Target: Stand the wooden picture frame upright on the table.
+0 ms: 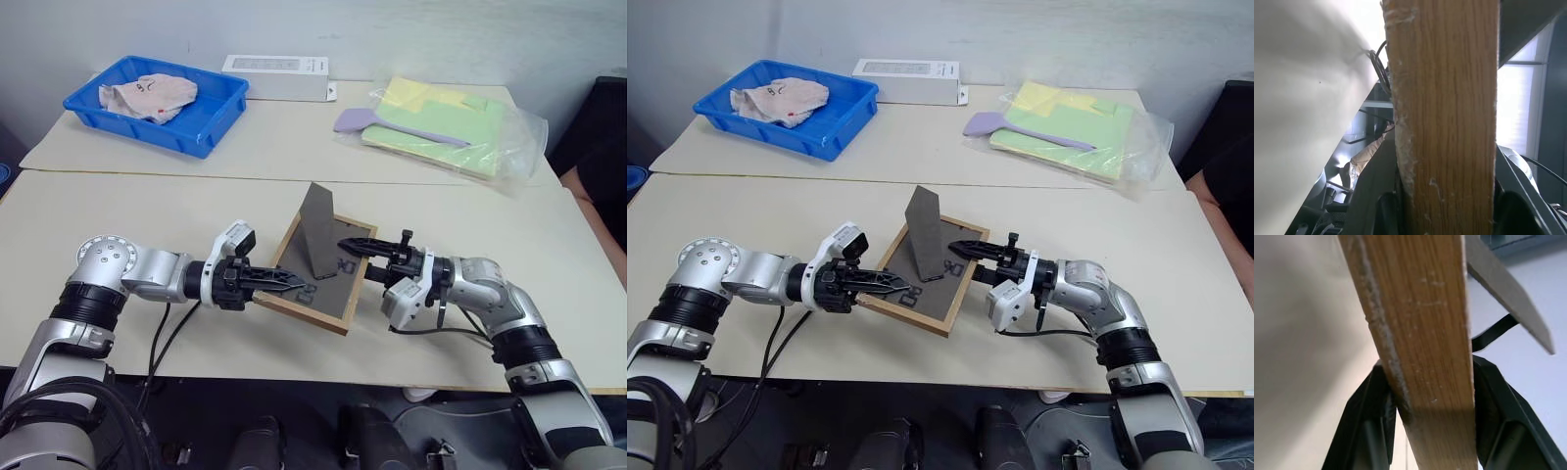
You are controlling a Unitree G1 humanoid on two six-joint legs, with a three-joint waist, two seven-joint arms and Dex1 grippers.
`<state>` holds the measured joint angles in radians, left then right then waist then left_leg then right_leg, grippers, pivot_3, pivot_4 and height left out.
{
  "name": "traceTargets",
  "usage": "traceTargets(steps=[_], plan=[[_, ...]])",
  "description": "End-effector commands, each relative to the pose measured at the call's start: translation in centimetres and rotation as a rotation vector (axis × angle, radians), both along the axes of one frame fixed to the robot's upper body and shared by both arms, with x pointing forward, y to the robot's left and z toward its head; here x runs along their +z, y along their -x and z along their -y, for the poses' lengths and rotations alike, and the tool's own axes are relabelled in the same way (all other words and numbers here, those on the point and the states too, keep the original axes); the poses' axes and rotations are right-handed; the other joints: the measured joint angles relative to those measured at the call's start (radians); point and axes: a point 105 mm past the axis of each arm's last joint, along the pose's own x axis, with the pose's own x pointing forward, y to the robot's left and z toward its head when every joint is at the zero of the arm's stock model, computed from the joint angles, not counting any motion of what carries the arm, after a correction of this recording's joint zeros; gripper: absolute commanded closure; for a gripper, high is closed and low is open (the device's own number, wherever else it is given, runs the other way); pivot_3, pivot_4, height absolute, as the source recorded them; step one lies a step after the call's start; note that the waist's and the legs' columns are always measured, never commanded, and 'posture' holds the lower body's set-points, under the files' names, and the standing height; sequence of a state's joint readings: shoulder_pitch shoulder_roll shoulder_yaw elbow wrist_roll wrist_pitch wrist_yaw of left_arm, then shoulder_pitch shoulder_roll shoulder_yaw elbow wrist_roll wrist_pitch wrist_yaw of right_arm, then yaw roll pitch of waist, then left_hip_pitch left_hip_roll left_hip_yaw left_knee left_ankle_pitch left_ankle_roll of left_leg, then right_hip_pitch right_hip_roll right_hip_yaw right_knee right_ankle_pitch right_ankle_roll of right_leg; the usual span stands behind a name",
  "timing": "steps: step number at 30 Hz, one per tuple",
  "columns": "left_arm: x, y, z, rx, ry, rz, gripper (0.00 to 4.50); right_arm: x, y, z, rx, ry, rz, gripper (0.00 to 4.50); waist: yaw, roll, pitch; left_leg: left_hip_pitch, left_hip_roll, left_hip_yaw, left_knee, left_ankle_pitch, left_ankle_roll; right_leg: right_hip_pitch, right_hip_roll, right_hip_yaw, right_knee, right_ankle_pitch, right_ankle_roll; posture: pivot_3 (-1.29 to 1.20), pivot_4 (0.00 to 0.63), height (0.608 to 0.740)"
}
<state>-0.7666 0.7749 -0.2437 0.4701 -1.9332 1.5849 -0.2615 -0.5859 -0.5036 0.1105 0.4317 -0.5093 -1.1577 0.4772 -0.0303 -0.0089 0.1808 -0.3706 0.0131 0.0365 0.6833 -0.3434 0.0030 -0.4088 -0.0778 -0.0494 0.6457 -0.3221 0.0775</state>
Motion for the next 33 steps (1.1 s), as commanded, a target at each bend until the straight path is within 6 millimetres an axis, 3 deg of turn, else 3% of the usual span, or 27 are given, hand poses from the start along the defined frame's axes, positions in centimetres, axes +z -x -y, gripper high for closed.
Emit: traceTargets(steps=[1, 4, 7, 11, 14, 16, 19, 20, 22, 27, 30, 33], plan=[[2.0, -0.6, 0.5, 0.077, 0.041, 0.159, 2.88, 1.7, -0.3, 0.6, -0.022, -0.074, 0.059, 2.99, 0.000, 0.000, 0.000, 0.000, 0.000, 0.000, 0.000, 0.000, 0.000, 0.000, 0.000, 0.000, 0.000, 0.000, 0.000, 0.00, 0.150, 0.740], [2.9, -0.2, -0.1, 0.125, 0.020, 0.262, 2.01, 2.1, -0.4, 0.8, -0.031, -0.103, 0.052, 3.14, -0.001, 0.000, 0.000, 0.000, 0.001, 0.000, 0.000, 0.000, 0.000, 0.000, 0.000, 0.000, -0.001, 0.000, 0.000, 0.00, 0.150, 0.740], [4.1, -1.0, -2.7, 0.288, 0.010, 0.374, 1.07, 2.2, -0.3, 1.0, -0.028, -0.123, 0.026, 3.23, -0.007, 0.000, 0.000, 0.000, 0.001, 0.000, 0.000, 0.000, 0.000, 0.000, 0.000, 0.000, -0.001, 0.000, 0.000, 0.00, 0.150, 0.740], [5.3, -2.4, -8.2, 0.547, -0.023, 0.584, 1.04, 2.3, 0.0, 1.8, -0.034, -0.188, -0.065, 3.23, -0.010, 0.000, 0.000, 0.001, 0.001, 0.000, -0.001, 0.001, -0.001, 0.000, 0.000, 0.000, -0.002, -0.001, -0.001, 0.00, 0.150, 0.740], [5.2, -2.6, -10.7, 0.621, -0.138, 0.909, 1.04, 3.0, -0.4, 2.9, -0.067, -0.320, -0.236, 3.23, -0.003, 0.001, 0.000, 0.001, 0.001, 0.000, -0.001, 0.001, -0.001, 0.000, 0.000, -0.001, -0.002, -0.001, -0.002, 0.00, 0.150, 0.740], [5.1, -2.2, -10.6, 0.582, -0.207, 1.178, 1.04, 2.8, -1.1, 4.1, -0.076, -0.504, -0.555, 3.23, 0.003, 0.001, 0.001, 0.000, 0.000, 0.000, -0.001, 0.001, -0.001, 0.000, 0.000, -0.001, -0.003, -0.001, -0.002, 0.00, 0.150, 0.740], [4.7, -1.6, -9.7, 0.493, -0.240, 1.398, 0.21, 2.5, -1.2, 5.1, -0.012, -0.684, -0.953, 3.23, 0.020, 0.001, 0.001, 0.000, 0.001, -0.001, -0.001, 0.000, -0.001, 0.001, -0.001, -0.001, -0.004, -0.001, -0.002, 0.00, 0.150, 0.740], [4.1, -1.6, -9.2, 0.434, -0.275, 1.472, 0.00, 2.5, -1.6, 5.7, -0.021, -0.735, -1.023, 3.23, 0.024, 0.001, 0.001, 0.000, 0.001, -0.001, -0.001, 0.000, 0.000, 0.001, -0.001, -0.001, -0.004, -0.001, -0.002, 0.00, 0.150, 0.740], [3.5, -1.4, -8.4, 0.358, -0.296, 1.563, 0.00, 1.9, -2.3, 6.7, -0.045, -0.807, -1.170, 3.23, 0.026, 0.001, 0.001, 0.000, 0.001, 0.000, -0.001, 0.000, 0.001, 0.001, -0.001, -0.001, -0.005, -0.001, -0.002, 0.00, 0.150, 0.740], [3.1, -0.9, -5.8, 0.240, -0.220, 1.666, 0.00, -0.6, -4.9, 9.0, -0.156, -0.981, -1.348, 3.23, 0.025, 0.001, 0.001, 0.000, 0.001, 0.000, -0.002, -0.001, 0.002, 0.000, -0.002, -0.001, -0.005, -0.001, -0.002, 0.00, 0.150, 0.740], [3.0, -1.0, -5.6, 0.244, -0.201, 1.651, 0.00, -1.7, -6.0, 9.4, -0.190, -1.036, -1.373, 3.23, 0.013, 0.001, 0.001, -0.001, 0.001, 0.002, -0.002, -0.001, 0.002, -0.001, -0.001, 0.000, -0.002, -0.001, -0.002, 0.00, 0.150, 0.740], [3.1, -1.2, -5.5, 0.259, -0.187, 1.639, 0.00, -4.1, -6.4, 9.5, -0.254, -1.048, -1.460, 3.23, 0.002, 0.001, 0.001, 0.000, 0.001, 0.002, -0.002, -0.001, 0.002, -0.001, -0.001, 0.000, 0.000, -0.001, -0.001, 0.00, 0.150, 0.740]])
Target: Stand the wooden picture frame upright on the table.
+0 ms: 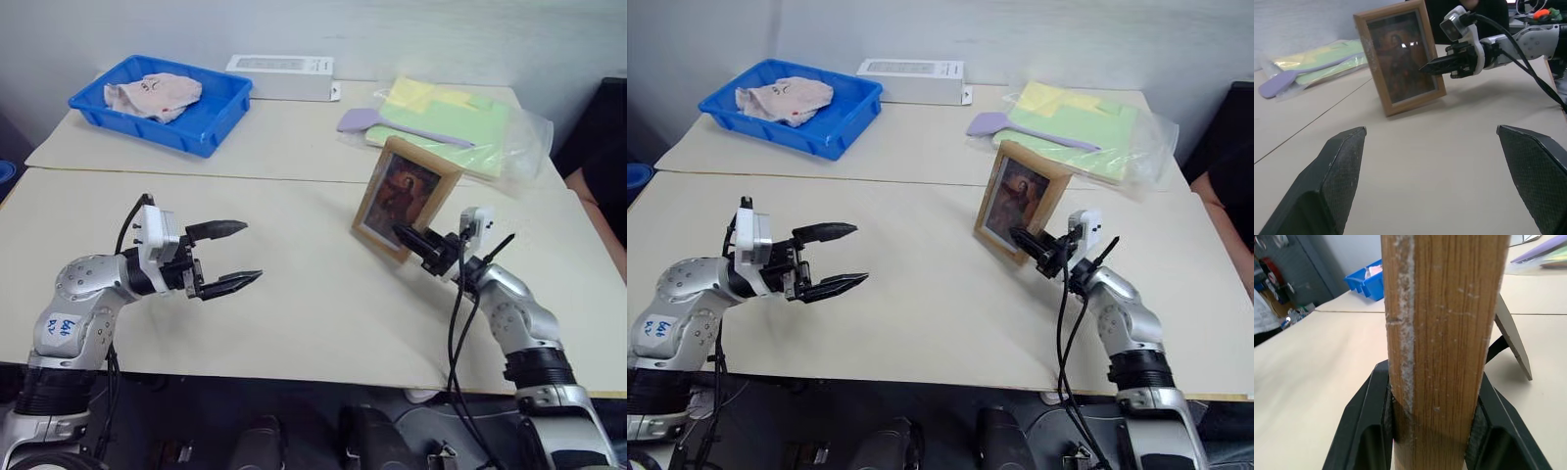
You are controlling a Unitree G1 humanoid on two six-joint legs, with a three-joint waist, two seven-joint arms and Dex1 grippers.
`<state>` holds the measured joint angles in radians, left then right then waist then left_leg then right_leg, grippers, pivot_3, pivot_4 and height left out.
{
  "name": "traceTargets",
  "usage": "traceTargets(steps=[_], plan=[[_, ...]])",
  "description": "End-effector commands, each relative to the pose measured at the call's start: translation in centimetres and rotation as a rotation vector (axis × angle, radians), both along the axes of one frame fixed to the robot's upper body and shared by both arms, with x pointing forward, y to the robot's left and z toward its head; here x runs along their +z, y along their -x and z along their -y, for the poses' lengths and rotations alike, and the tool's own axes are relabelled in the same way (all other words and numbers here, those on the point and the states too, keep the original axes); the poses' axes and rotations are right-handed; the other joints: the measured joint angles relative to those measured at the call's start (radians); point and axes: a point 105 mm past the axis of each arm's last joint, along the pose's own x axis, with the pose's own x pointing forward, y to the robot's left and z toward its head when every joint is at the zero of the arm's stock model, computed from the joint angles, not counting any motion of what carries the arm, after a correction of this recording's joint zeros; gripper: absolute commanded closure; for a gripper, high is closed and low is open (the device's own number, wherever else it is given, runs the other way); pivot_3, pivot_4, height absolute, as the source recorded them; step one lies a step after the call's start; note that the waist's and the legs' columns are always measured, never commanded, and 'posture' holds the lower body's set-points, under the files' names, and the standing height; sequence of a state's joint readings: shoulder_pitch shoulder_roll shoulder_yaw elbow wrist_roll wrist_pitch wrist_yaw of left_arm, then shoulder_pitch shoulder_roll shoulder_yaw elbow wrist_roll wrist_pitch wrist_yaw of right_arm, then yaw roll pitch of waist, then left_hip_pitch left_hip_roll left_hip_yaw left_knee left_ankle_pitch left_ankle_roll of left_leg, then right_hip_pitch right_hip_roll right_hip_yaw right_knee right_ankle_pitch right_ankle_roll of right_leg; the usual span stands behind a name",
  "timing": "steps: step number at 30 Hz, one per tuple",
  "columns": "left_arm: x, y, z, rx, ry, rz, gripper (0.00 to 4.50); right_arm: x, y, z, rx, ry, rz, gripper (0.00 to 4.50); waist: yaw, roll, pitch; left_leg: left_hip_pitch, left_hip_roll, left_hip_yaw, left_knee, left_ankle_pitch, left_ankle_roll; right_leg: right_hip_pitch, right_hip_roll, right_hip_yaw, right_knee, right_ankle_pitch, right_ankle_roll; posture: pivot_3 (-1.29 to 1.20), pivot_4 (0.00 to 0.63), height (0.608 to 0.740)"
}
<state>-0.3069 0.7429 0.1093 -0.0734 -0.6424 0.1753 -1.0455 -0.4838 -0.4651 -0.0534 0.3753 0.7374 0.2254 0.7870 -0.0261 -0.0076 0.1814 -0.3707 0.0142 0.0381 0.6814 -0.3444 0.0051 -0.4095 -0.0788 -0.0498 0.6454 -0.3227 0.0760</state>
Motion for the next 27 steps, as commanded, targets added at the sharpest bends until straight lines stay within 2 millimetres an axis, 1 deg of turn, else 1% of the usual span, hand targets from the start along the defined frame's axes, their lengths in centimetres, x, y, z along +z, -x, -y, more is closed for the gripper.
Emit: traceTargets(steps=[1, 3, 6, 7, 10, 14, 16, 17, 19, 21, 22, 23, 24, 27], plan=[[1.2, 0.0, 0.3, -0.012, 0.006, 0.043, 0.00, -2.3, -0.5, 1.3, -0.058, 0.051, -0.078, 3.23, -0.002, 0.000, 0.000, 0.000, 0.000, 0.000, 0.000, 0.000, 0.000, 0.000, 0.000, 0.000, 0.000, 0.000, 0.000, 0.00, 0.150, 0.740], [1.3, 0.0, 0.4, -0.016, 0.003, 0.040, 0.00, -3.7, -0.5, 1.2, -0.069, 0.088, -0.110, 3.23, -0.002, 0.000, -0.001, 0.001, 0.000, 0.000, 0.001, 0.000, 0.000, 0.001, 0.000, 0.000, 0.000, 0.000, 0.000, 0.00, 0.150, 0.740], [1.3, 0.0, 0.4, -0.018, 0.000, 0.039, 0.00, -4.6, -1.1, 2.0, -0.152, 0.113, -0.128, 3.23, -0.005, -0.001, -0.001, 0.002, 0.000, 0.000, 0.001, 0.000, 0.000, 0.002, 0.000, 0.001, 0.000, 0.000, 0.000, 0.00, 0.150, 0.740], [1.3, 0.0, 0.4, -0.019, -0.002, 0.041, 0.00, -4.8, -1.3, 2.3, -0.178, 0.126, -0.131, 3.23, -0.005, -0.001, -0.002, 0.003, 0.000, 0.000, 0.001, 0.000, 0.000, 0.002, 0.000, 0.001, 0.000, 0.000, 0.000, 0.00, 0.150, 0.740], [1.2, 0.0, 0.4, -0.017, -0.004, 0.039, 0.00, -5.1, -1.3, 2.5, -0.181, 0.147, -0.133, 3.23, -0.004, -0.001, -0.003, 0.005, 0.000, 0.000, 0.001, 0.000, 0.000, 0.004, -0.001, 0.001, 0.000, 0.000, 0.000, 0.00, 0.150, 0.740], [1.2, -0.2, 0.3, -0.013, -0.004, 0.036, 0.00, -5.0, -1.0, 2.2, -0.152, 0.166, -0.120, 3.23, -0.001, -0.001, -0.003, 0.007, 0.000, -0.001, 0.001, 0.000, 0.001, 0.008, -0.001, 0.000, -0.001, 0.000, 0.000, 0.00, 0.150, 0.740], [1.1, -0.2, 0.3, -0.011, -0.007, 0.036, 0.00, -4.8, -0.9, 2.1, -0.150, 0.143, -0.124, 2.48, 0.000, -0.002, -0.003, 0.013, 0.000, -0.001, 0.000, -0.001, 0.001, 0.014, -0.001, 0.000, -0.004, 0.000, 0.000, 0.00, 0.150, 0.740], [1.1, -0.3, 0.3, -0.011, -0.009, 0.035, 0.00, -4.7, -1.0, 2.3, -0.165, 0.140, -0.120, 2.20, 0.000, -0.001, -0.003, 0.014, 0.000, -0.002, -0.002, -0.001, 0.001, 0.016, -0.001, -0.001, -0.006, 0.000, 0.000, 0.00, 0.150, 0.740], [1.0, -0.3, 0.3, -0.009, -0.010, 0.031, 0.00, -4.5, -1.1, 2.5, -0.179, 0.148, -0.102, 1.57, -0.002, 0.000, -0.003, 0.014, 0.000, -0.002, -0.003, -0.001, 0.001, 0.016, -0.002, -0.001, -0.008, 0.000, 0.000, 0.00, 0.150, 0.740], [1.0, -0.3, 0.1, -0.007, -0.009, 0.027, 0.00, -4.4, -1.1, 2.7, -0.184, 0.147, -0.097, 0.84, -0.003, 0.000, -0.002, 0.014, 0.000, -0.002, -0.004, -0.002, 0.001, 0.016, -0.001, -0.001, -0.008, 0.000, 0.000, 0.00, 0.150, 0.740], [0.9, -0.3, 0.1, -0.005, -0.010, 0.026, 0.00, -4.3, -1.1, 2.7, -0.181, 0.144, -0.100, 0.40, -0.003, 0.000, -0.002, 0.014, 0.000, -0.002, -0.004, -0.002, 0.001, 0.016, -0.001, -0.001, -0.008, 0.000, 0.000, 0.00, 0.150, 0.740], [0.9, -0.3, 0.0, -0.005, -0.011, 0.023, 0.00, -4.2, -0.9, 2.7, -0.170, 0.145, -0.094, 0.14, -0.002, 0.000, -0.002, 0.014, 0.000, -0.002, -0.004, -0.002, 0.001, 0.016, -0.001, -0.001, -0.008, 0.000, 0.000, 0.00, 0.150, 0.740], [0.8, -0.3, -0.1, -0.004, -0.012, 0.020, 0.00, -4.3, -0.8, 2.7, -0.161, 0.149, -0.094, 0.04, -0.001, 0.000, -0.002, 0.014, 0.000, -0.002, -0.004, -0.002, 0.001, 0.016, -0.001, -0.001, -0.008, 0.000, 0.000, 0.00, 0.150, 0.740], [0.5, -0.3, -0.4, 0.003, -0.018, 0.010, 0.00, -4.0, -0.4, 2.9, -0.142, 0.155, -0.079, 0.04, 0.000, 0.000, -0.002, 0.014, 0.000, -0.002, -0.004, -0.002, 0.002, 0.016, -0.001, -0.001, -0.008, 0.000, 0.000, 0.00, 0.150, 0.740]])
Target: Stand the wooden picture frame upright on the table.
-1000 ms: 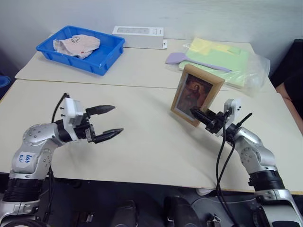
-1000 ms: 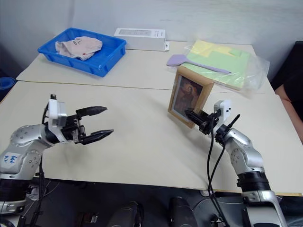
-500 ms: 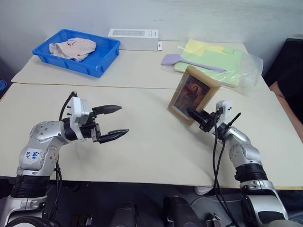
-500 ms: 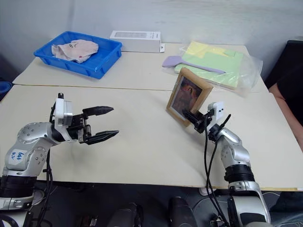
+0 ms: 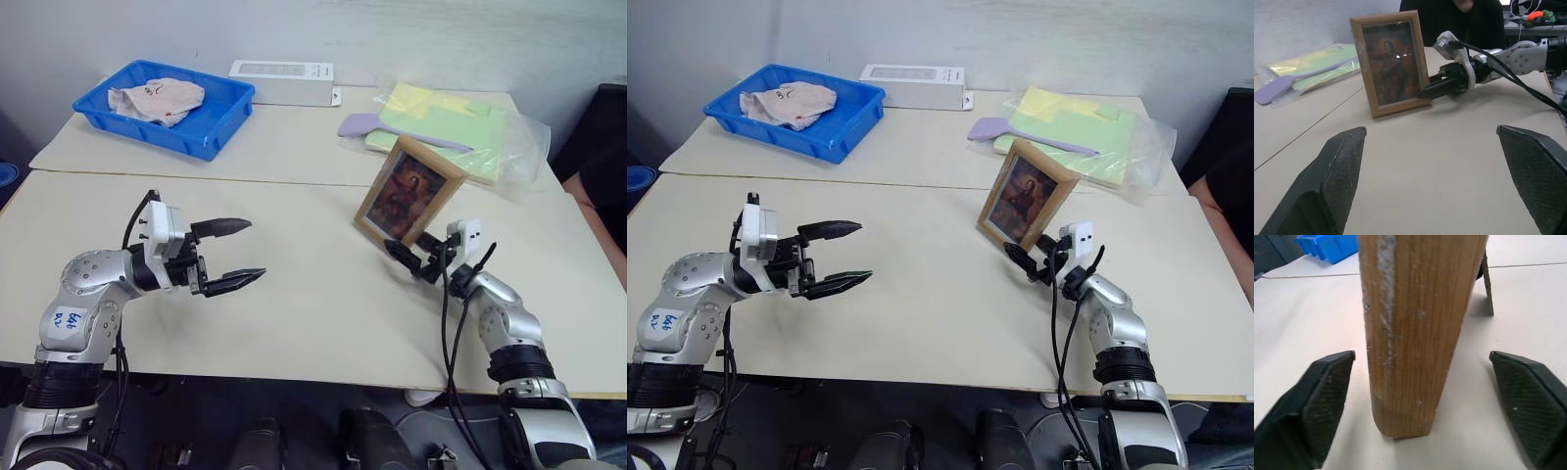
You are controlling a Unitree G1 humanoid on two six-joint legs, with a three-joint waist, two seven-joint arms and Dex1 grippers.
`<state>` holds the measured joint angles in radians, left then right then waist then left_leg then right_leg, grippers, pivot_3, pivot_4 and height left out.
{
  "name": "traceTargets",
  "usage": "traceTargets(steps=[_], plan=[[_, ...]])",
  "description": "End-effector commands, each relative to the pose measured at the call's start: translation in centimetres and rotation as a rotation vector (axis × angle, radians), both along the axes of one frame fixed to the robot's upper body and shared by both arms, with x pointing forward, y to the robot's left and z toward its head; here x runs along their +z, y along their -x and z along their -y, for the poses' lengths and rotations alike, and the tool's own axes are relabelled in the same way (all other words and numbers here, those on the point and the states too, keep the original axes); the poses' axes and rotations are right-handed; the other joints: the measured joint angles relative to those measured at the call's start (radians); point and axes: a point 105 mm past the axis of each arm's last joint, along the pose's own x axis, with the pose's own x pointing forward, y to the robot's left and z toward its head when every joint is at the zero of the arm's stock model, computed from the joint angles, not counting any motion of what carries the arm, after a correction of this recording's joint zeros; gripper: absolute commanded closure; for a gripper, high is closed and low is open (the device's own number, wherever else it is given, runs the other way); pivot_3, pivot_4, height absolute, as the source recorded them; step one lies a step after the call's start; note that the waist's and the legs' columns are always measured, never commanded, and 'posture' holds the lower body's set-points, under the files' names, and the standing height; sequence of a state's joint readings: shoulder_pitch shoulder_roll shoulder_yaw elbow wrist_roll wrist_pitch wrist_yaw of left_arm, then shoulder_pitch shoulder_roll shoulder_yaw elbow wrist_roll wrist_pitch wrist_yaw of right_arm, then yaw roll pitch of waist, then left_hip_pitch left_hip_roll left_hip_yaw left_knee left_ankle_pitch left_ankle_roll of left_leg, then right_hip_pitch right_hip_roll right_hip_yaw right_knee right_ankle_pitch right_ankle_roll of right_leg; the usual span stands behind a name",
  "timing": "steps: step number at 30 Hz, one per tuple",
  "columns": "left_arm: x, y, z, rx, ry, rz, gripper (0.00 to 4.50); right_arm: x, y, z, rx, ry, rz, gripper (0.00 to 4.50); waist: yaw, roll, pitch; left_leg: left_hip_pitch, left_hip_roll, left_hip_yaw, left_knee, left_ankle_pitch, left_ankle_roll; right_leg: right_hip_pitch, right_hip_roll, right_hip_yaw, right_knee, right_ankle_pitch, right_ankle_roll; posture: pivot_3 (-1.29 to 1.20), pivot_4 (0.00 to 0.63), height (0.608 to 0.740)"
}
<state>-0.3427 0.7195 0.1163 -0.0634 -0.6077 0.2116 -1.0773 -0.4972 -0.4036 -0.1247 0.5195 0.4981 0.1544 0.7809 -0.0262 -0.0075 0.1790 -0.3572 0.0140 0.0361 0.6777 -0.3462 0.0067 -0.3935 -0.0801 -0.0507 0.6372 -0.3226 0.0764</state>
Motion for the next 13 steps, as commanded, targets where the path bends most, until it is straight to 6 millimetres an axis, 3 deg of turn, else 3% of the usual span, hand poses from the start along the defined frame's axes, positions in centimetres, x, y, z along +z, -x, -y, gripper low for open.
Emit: traceTargets(steps=[1, 4, 8, 11, 13], plan=[[0.2, 0.0, -0.8, 0.027, -0.013, 0.017, 0.00, -0.4, 0.9, 1.4, -0.002, 0.037, -0.007, 0.04, 0.000, 0.000, 0.000, 0.000, 0.000, 0.000, 0.000, 0.000, 0.000, 0.000, 0.000, 0.000, 0.000, 0.000, 0.000, 0.00, 0.150, 0.740], [-0.2, -0.1, -1.7, 0.065, -0.036, 0.015, 0.00, 0.3, 2.3, 1.8, 0.054, 0.094, 0.052, 0.04, 0.000, 0.000, 0.000, 0.000, 0.000, 0.000, -0.003, 0.000, 0.000, 0.000, 0.000, 0.000, 0.000, 0.000, 0.000, 0.00, 0.150, 0.740], [-2.9, 0.9, -4.9, 0.153, -0.190, 0.001, 0.00, 3.7, 5.8, 4.3, 0.093, 0.228, 0.274, 0.04, 0.000, 0.002, 0.001, 0.000, 0.000, 0.001, -0.010, 0.000, 0.000, -0.001, 0.001, 0.000, -0.003, 0.000, 0.000, 0.00, 0.150, 0.740], [-4.8, 1.8, -7.1, 0.224, -0.271, -0.010, 0.00, 2.9, 9.8, 3.8, 0.292, 0.569, 0.412, 0.04, -0.002, 0.005, 0.003, 0.000, 0.000, 0.002, -0.013, 0.000, 0.000, -0.002, 0.001, 0.000, -0.007, 0.000, 0.000, 0.00, 0.150, 0.740], [-5.5, 2.2, -7.9, 0.252, -0.291, -0.005, 0.00, 1.9, 11.5, 3.9, 0.366, 0.684, 0.456, 0.04, -0.002, 0.005, 0.003, 0.001, 0.000, 0.002, -0.013, 0.000, 0.000, -0.001, 0.001, 0.000, -0.010, 0.000, 0.000, 0.00, 0.150, 0.740]])
